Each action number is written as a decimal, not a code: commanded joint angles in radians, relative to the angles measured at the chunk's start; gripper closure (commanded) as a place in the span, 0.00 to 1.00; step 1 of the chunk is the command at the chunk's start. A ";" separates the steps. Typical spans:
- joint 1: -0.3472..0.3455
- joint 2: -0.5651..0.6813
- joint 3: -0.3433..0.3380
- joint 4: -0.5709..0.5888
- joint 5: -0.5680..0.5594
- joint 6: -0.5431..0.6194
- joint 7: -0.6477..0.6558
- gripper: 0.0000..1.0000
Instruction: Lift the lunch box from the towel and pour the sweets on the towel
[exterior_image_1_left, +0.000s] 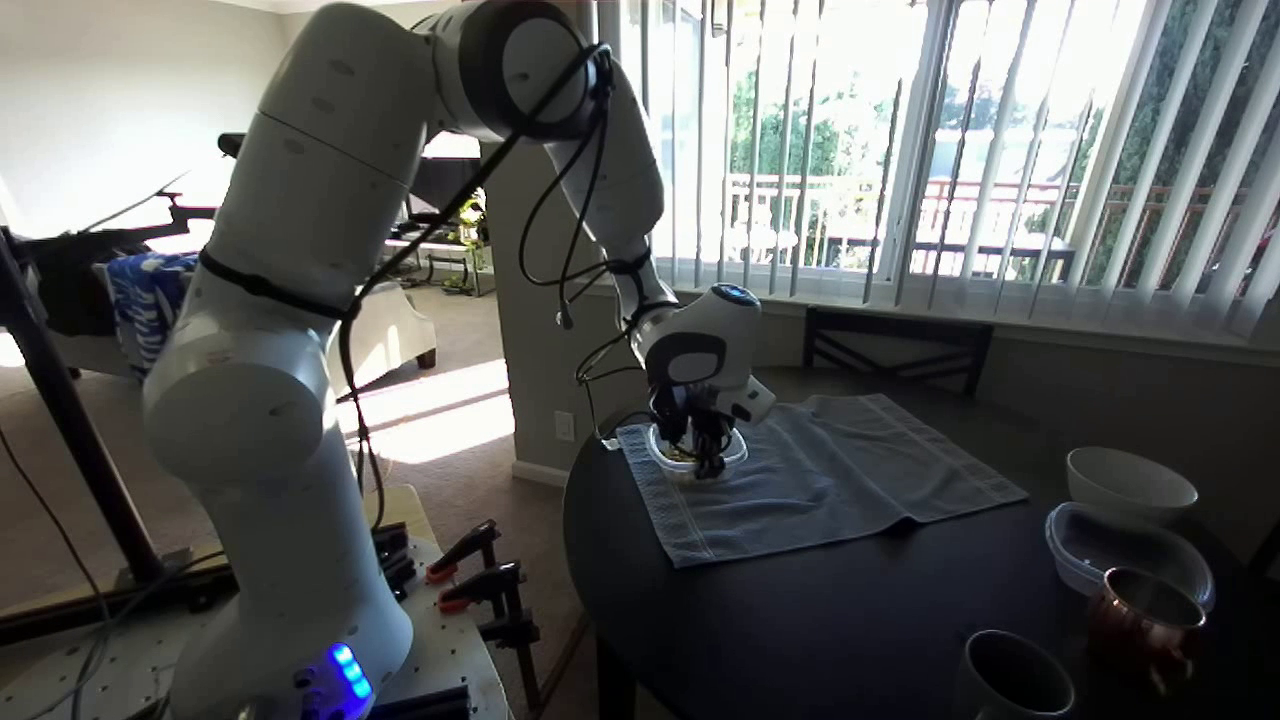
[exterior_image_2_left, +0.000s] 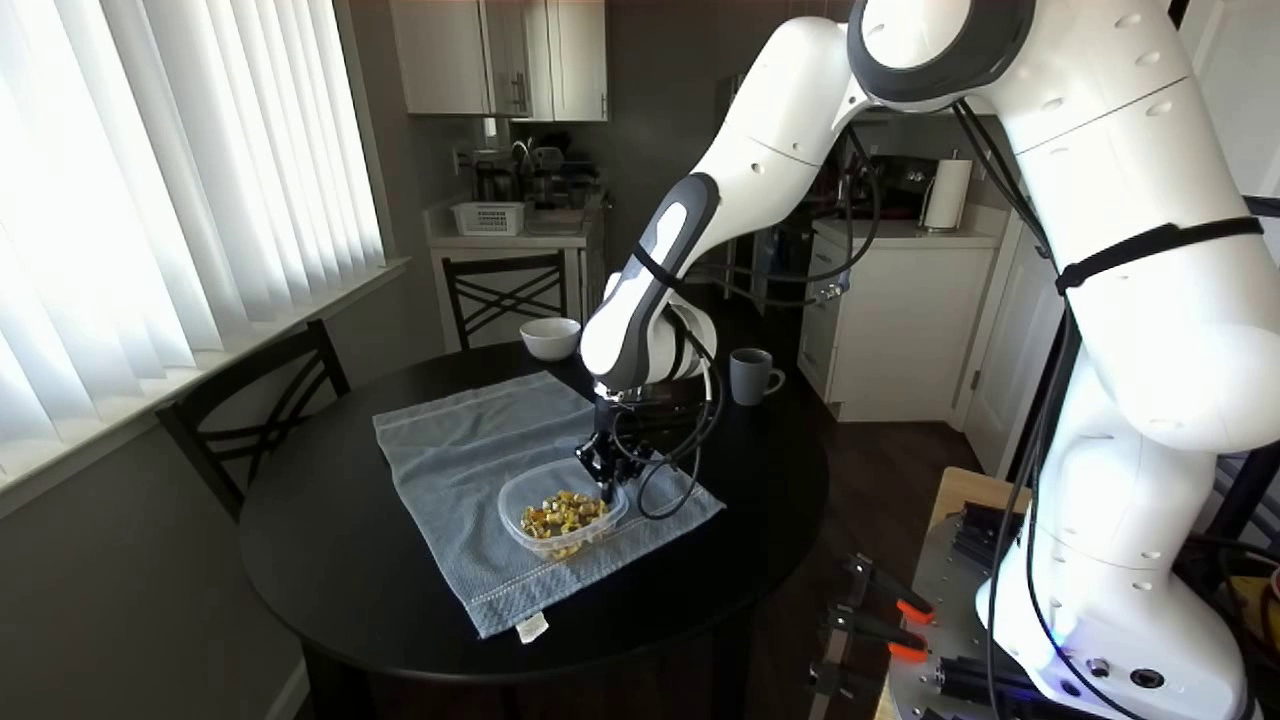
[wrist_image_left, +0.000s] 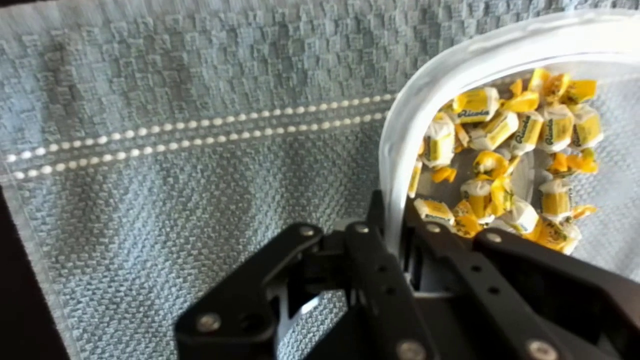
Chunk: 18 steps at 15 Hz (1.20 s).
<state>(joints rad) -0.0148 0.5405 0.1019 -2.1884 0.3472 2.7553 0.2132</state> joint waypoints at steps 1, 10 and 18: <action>-0.012 -0.063 0.018 -0.060 0.038 0.042 -0.008 0.99; 0.314 -0.171 -0.283 -0.084 -0.163 0.175 0.339 0.99; 0.885 -0.062 -0.855 0.082 -0.749 -0.107 0.930 0.99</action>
<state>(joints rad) 0.7031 0.4410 -0.6129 -2.1611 -0.2670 2.7676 0.9712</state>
